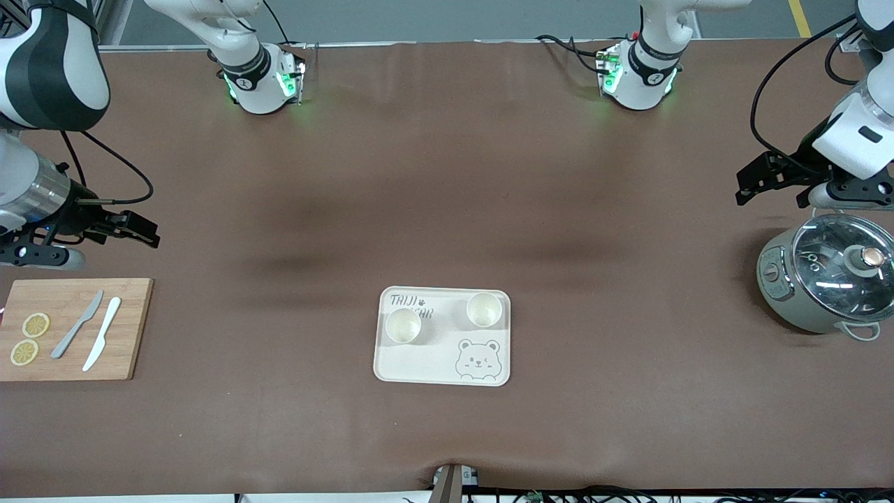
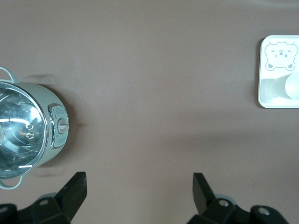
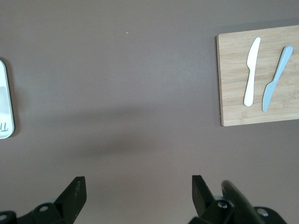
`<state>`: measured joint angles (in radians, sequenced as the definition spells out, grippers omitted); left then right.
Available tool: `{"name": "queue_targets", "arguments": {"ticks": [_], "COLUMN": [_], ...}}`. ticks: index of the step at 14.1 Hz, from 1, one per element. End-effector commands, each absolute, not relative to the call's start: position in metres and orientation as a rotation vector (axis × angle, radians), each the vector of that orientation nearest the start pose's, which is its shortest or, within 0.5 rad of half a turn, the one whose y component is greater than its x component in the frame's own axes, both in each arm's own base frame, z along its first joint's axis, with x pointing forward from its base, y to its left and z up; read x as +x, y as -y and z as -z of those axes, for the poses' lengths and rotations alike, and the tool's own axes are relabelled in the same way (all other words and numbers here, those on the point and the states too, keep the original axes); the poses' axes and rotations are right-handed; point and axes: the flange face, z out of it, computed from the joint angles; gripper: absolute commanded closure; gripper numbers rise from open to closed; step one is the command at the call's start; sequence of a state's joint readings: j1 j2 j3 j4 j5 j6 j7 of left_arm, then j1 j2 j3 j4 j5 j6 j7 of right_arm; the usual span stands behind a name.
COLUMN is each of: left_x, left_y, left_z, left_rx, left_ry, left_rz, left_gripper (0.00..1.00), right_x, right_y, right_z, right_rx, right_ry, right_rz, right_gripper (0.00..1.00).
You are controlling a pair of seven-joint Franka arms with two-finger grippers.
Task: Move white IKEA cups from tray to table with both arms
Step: 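Move the left gripper from rest toward the white cups on the tray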
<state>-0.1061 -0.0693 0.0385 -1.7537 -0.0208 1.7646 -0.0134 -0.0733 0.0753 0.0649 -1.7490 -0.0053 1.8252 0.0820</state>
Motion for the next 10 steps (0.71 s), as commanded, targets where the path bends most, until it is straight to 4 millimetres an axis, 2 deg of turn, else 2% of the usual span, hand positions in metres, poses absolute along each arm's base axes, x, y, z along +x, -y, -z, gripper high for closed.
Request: {"name": "queue_targets", "arguments": {"ticks": [1,6,10], "left_x": [0.547,0.549,0.553], "left_y": [0.037,0.041,0.054], "left_z": [-0.596,-0.593,-0.588], "left_rx": [-3.141,-3.137,-3.131], "left_ry": [-0.114,-0.124,-0.154], "left_rz": [0.116,0.111,0.116], "left_gripper": [0.0,0.0,0.0], "right_x": [0.578,0.579,0.58], "right_y": [0.003,0.003,0.003], "right_z": [-0.521,-0.52,-0.52], "right_rx": [-3.157,-3.157,-3.156], "right_ry": [-0.153,-0.153,-0.153], "right_rz": [0.004,0.004,0.007], "right_gripper": [0.0,0.0,0.0]}}
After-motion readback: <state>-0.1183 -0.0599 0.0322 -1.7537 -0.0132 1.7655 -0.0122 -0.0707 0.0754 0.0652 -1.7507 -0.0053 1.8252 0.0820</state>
